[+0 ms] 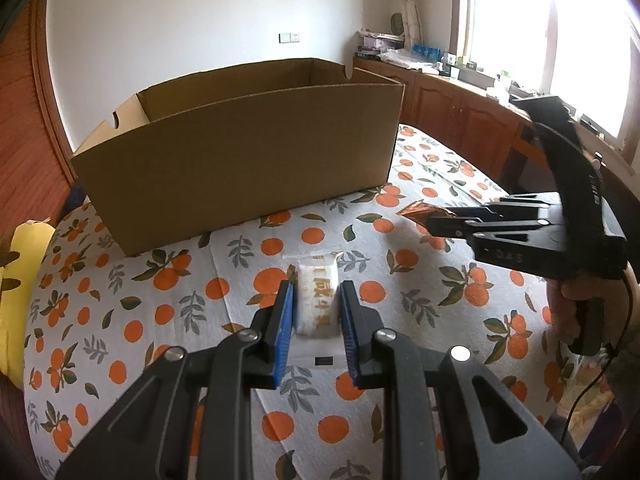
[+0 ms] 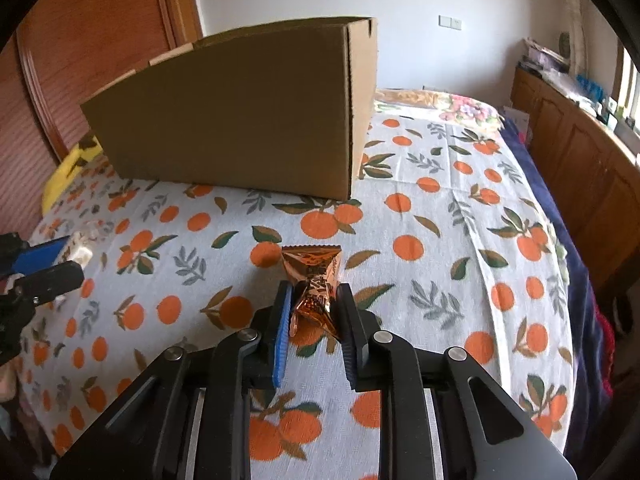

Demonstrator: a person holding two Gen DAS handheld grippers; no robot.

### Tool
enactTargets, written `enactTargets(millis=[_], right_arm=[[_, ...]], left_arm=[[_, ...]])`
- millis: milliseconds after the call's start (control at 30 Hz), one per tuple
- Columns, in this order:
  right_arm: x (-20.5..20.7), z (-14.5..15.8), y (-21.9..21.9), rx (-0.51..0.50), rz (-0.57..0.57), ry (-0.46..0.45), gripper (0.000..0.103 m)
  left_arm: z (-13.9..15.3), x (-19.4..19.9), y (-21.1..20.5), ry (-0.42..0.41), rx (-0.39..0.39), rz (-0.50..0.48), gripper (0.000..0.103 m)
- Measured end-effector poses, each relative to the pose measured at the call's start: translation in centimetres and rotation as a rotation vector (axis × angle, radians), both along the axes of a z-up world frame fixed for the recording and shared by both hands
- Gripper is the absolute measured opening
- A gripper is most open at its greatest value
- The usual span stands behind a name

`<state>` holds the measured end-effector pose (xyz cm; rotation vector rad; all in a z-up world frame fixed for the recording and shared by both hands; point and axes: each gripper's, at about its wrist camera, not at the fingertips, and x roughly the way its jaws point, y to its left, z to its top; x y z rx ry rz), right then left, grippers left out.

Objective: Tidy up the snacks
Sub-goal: 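Lift and carry the brown packet and white bar with both tools over the box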

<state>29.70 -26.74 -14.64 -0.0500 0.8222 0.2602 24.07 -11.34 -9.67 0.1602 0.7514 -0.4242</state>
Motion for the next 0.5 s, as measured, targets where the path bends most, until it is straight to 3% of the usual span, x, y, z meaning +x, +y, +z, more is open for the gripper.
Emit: enactTargets(millis=[500], right_arm=[[-4.0, 5.7, 1.2, 0.050, 0.060, -0.124, 0.020]], left_arm=[[1.4, 1.3, 1.9, -0.039, -0.038, 0.039, 0.021]])
